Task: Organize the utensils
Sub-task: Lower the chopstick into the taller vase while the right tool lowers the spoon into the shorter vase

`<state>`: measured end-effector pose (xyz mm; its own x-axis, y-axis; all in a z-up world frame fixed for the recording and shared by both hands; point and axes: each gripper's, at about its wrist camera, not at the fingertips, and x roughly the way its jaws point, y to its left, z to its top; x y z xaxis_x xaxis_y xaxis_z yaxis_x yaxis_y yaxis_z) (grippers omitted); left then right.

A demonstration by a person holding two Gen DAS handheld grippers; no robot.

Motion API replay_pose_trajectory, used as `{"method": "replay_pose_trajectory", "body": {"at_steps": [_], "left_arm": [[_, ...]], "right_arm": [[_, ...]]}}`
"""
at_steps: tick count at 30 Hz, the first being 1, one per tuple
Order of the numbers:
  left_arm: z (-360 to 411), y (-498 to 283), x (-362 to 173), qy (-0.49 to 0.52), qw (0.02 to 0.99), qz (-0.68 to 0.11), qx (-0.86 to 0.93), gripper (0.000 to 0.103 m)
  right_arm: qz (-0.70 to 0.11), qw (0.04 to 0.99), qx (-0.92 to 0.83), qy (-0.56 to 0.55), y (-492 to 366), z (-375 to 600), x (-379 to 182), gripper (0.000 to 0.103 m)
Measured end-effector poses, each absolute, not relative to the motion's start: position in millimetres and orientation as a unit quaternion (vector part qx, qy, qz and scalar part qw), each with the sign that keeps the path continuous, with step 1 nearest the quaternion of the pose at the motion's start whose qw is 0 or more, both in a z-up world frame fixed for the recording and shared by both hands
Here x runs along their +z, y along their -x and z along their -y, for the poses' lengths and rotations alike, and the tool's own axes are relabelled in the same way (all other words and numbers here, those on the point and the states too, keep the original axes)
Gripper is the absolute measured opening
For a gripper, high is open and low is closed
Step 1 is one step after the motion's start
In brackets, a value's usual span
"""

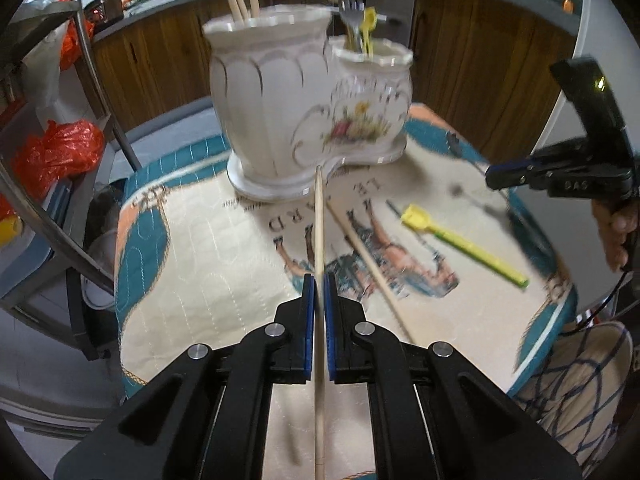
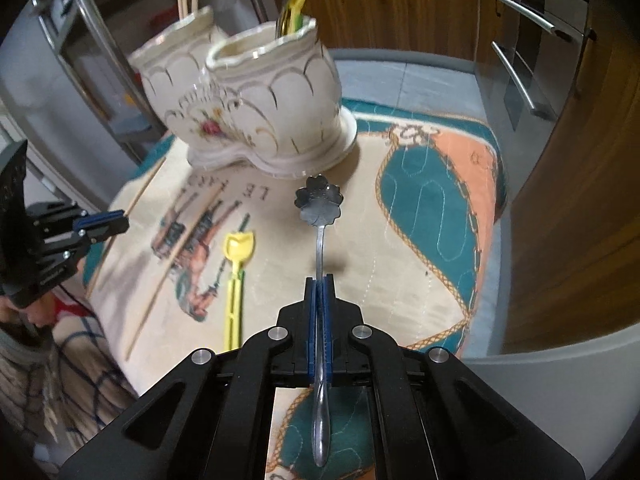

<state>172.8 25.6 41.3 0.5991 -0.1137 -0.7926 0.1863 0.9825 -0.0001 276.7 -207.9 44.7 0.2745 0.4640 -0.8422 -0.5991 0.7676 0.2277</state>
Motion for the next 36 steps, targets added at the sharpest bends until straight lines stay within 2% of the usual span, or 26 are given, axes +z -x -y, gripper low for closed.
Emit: {"method": "replay_pose_trajectory", "body": {"at_steps": [11, 22, 36], "left_arm": [[-33.0, -153.6, 85.3, 0.016, 0.937, -0.328, -0.119, 0.004], [-41.1, -170.4, 102.5, 0.087, 0.965, -0.219, -0.112, 0.005], [-53.2, -192.7, 137.7, 0.103, 0.987, -0.084, -0.092, 0.005]], "right_arm": [[-0.416, 0.834, 0.362, 0.006, -267.4, 225.6, 74.9, 0.004], [-0.305, 0.874, 0.377, -0.032, -259.4, 217.8, 111.9, 0.004], [-0.218, 0.888, 0.399, -0.073, -284.0, 185.9, 135.8, 0.004]]}}
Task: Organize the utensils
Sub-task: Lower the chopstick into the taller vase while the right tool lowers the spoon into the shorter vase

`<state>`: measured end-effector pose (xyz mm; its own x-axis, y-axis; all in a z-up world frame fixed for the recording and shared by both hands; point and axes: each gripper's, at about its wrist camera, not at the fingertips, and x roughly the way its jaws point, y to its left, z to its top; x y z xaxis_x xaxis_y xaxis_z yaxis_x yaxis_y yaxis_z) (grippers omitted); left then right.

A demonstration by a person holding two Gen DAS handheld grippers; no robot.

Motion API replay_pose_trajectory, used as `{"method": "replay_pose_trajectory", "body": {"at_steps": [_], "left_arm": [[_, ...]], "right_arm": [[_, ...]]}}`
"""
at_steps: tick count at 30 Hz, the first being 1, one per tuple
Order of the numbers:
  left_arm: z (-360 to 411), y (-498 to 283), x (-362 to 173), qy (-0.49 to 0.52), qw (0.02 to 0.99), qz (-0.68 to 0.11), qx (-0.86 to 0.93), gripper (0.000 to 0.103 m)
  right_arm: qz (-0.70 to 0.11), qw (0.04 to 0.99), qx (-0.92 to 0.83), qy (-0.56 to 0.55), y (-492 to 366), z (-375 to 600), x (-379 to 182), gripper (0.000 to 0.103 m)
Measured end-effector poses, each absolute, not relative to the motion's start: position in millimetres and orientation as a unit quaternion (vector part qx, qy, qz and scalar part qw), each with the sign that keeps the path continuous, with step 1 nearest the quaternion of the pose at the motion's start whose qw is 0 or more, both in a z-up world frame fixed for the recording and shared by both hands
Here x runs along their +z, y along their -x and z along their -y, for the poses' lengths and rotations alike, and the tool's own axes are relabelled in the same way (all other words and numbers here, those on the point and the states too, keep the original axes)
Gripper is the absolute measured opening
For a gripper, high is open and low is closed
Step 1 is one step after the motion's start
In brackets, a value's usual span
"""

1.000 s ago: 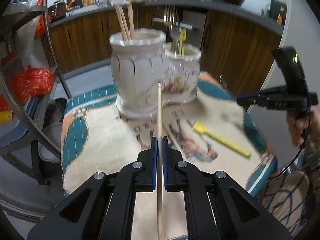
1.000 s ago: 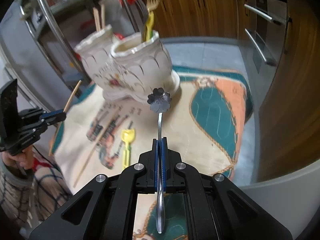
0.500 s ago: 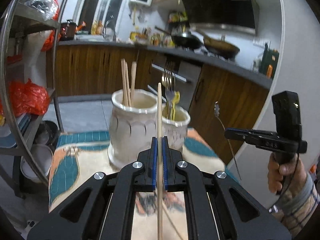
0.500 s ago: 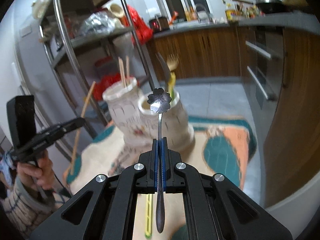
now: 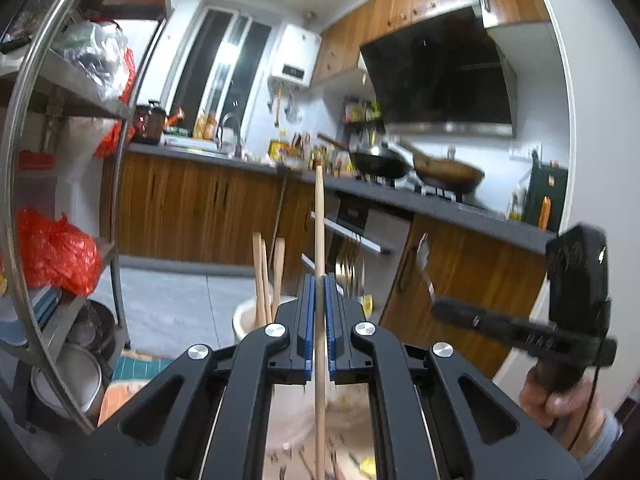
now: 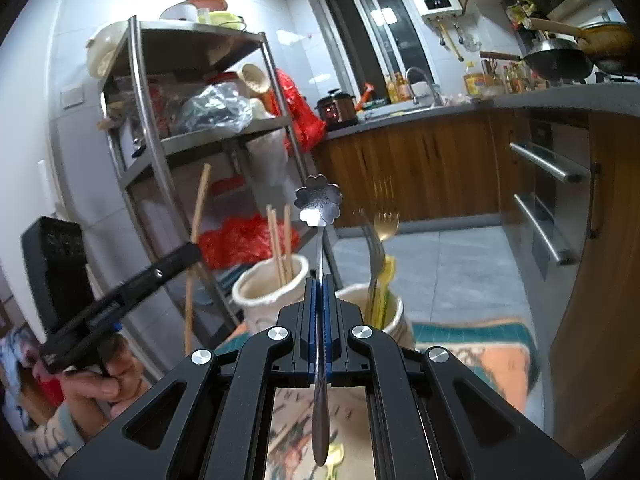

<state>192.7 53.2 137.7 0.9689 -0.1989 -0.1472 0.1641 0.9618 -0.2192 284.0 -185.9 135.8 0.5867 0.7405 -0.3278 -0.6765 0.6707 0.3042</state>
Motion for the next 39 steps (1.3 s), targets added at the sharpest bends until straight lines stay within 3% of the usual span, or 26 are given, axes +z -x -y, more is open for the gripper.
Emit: {"method": "replay_pose_trajectory", "body": {"at_steps": [8, 20, 39], "left_arm": [[-60.2, -217.9, 163.2, 0.133, 0.986, -0.028, -0.092, 0.005], [-63.9, -248.5, 160.7, 0.145, 0.988, 0.017, -0.058, 0.005], [-48.3, -256.9, 112.0, 0.099, 0.993, -0.044, -0.036, 0.005]], "right_arm": [[-0.188, 0.9, 0.386, -0.074, -303.9, 170.2, 148.3, 0.004], [-0.132, 0.92, 0.365, -0.05, -315.6, 145.8, 160.2, 0.004], [-0.135, 0.939, 0.315, -0.027, -316.9, 142.9, 123.7, 0.004]]}}
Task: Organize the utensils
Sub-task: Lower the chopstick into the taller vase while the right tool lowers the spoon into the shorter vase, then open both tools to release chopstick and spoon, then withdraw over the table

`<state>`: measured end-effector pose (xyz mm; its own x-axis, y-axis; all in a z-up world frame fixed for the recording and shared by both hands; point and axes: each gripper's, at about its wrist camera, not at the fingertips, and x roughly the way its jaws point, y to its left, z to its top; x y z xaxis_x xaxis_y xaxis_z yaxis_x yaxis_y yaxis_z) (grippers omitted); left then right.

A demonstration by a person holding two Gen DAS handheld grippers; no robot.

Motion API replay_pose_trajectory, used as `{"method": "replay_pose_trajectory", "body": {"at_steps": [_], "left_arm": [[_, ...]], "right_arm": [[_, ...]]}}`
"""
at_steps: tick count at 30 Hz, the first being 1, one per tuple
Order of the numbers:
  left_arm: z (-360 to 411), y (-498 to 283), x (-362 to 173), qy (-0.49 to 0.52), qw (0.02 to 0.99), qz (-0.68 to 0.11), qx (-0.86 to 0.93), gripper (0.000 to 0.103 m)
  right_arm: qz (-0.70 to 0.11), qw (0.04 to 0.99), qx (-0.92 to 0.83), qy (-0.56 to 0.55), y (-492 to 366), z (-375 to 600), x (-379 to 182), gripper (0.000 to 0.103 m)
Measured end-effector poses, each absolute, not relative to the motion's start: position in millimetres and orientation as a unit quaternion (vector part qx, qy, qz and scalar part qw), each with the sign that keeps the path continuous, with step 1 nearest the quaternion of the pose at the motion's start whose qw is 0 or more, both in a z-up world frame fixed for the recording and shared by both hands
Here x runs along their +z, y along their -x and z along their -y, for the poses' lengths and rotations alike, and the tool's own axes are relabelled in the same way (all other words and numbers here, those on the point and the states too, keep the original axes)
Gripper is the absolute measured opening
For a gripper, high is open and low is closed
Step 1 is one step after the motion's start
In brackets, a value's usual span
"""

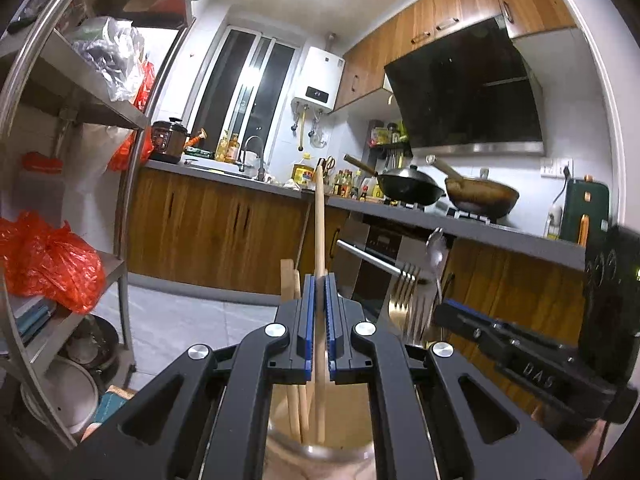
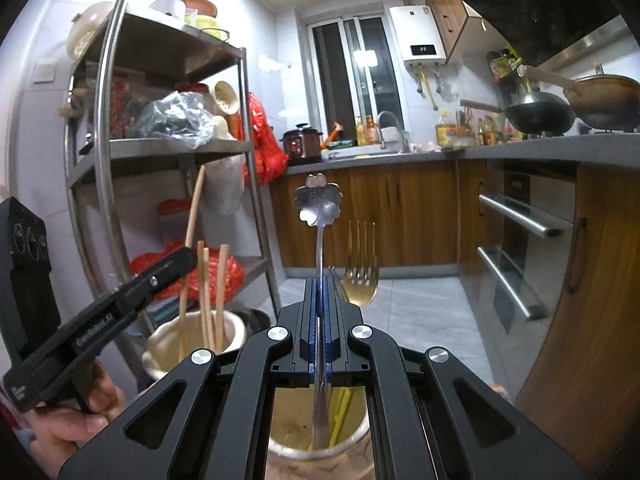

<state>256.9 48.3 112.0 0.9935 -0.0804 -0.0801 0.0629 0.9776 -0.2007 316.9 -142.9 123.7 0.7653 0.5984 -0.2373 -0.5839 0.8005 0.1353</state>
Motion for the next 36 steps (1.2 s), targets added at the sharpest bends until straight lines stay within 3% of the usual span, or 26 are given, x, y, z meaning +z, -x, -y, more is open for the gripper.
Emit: {"method": "replay_pose_trajectory", "body": {"at_steps": [19, 21, 23, 28, 36], "left_arm": [[-43.6, -251.9, 92.5, 0.065, 0.994, -0.089, -0.007, 0.007], [-43.8, -252.5, 92.2, 0.064, 0.994, -0.091, -0.004, 0.016], [-45.3, -251.6, 92.5, 0.066, 0.994, -0.089, -0.002, 0.032], [-47.2, -242.2, 100.4, 0.065, 0.995, -0.079, -0.006, 0.042], [-51.1, -218.9, 107.8, 0.061, 0.996, -0.071, -0.002, 0.068]], "right_arm": [[-0.162, 0.94, 0.298, 0.032, -297.2, 128.9, 99.5, 0.004], [-0.163, 0.94, 0.297, 0.033, -296.3, 128.5, 99.3, 0.004], [-0.164, 0.94, 0.298, 0.034, -295.3, 127.9, 99.5, 0.009], [-0.15, 0.94, 0.303, 0.037, -286.1, 129.1, 105.9, 0.031], [-0.141, 0.94, 0.307, 0.037, -270.6, 139.7, 114.6, 0.034]]}}
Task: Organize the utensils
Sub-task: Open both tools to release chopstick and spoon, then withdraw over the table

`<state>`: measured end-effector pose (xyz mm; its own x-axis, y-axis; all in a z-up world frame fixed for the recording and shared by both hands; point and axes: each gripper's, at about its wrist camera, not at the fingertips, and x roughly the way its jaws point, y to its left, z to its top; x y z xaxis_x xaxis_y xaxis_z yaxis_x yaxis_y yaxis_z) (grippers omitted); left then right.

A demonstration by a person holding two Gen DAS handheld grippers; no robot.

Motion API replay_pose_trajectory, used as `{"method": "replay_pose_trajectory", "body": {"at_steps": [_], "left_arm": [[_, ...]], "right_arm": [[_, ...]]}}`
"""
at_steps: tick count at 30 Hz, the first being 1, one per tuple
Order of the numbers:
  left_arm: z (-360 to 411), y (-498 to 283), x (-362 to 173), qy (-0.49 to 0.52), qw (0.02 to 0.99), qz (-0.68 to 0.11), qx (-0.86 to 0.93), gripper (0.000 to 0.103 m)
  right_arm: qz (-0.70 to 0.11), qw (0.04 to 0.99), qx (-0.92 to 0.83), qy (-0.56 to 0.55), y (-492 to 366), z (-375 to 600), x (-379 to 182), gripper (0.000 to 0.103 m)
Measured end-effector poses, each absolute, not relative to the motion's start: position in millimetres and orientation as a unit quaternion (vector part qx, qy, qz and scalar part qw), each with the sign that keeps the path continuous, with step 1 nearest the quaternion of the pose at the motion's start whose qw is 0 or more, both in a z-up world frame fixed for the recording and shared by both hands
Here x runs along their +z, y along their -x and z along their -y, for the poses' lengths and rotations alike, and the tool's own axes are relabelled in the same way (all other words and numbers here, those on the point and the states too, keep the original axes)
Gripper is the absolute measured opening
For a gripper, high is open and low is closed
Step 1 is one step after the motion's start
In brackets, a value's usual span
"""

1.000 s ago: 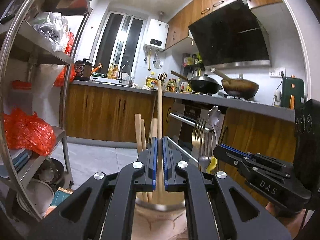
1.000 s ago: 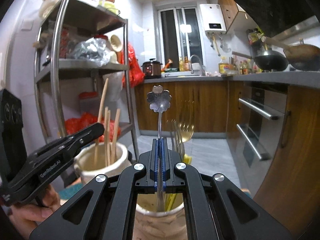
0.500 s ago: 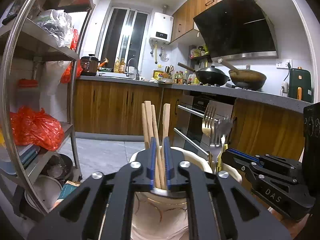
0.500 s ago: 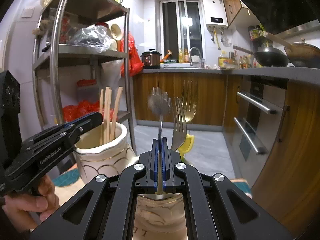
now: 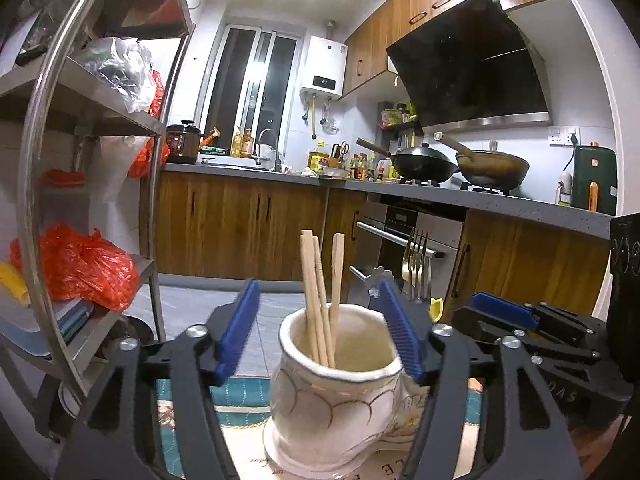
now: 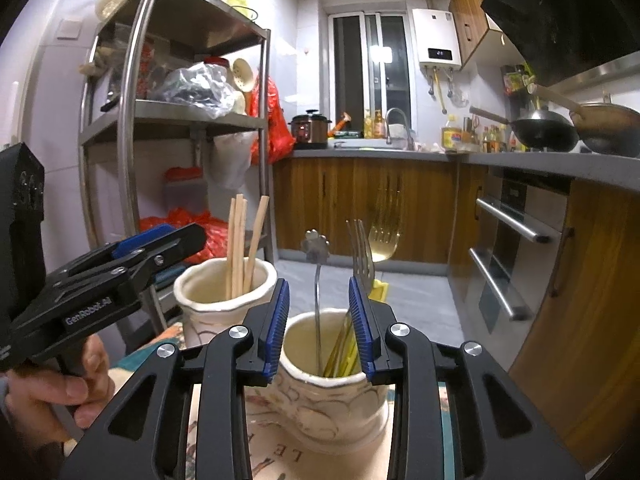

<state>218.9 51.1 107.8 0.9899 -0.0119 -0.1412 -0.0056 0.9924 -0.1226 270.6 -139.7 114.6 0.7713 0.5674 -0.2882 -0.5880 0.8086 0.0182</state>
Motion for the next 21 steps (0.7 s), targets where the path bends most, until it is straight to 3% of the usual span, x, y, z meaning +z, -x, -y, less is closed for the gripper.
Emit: {"method": "replay_pose_trajectory", "body": {"at_steps": [3, 11, 12, 15, 21], "left_arm": [[-55.1, -210.1, 106.9, 0.073, 0.994, -0.081, 0.003, 0.077], [-61.0, -178.3, 97.6, 0.089, 0.989, -0.114, 0.003, 0.088], [-61.3, -175.1, 95.7, 0.088, 0.989, -0.115, 0.001, 0.09], [-61.3, -168.7, 88.5, 0.084, 0.988, -0.128, -0.003, 0.093], [-62.1, -169.6, 72.1, 0.094, 0.98, -0.174, -0.009, 0.096]], "right_arm": [[-0.148, 0.94, 0.306, 0.035, -267.3, 146.1, 114.7, 0.047], [-0.194, 0.932, 0.307, 0.013, -261.1, 169.8, 105.3, 0.049], [-0.199, 0.931, 0.307, 0.013, -259.1, 172.3, 103.6, 0.052], [-0.213, 0.927, 0.308, 0.013, -253.2, 178.4, 98.8, 0.075], [-0.252, 0.914, 0.318, 0.025, -245.0, 184.7, 83.9, 0.084]]}}
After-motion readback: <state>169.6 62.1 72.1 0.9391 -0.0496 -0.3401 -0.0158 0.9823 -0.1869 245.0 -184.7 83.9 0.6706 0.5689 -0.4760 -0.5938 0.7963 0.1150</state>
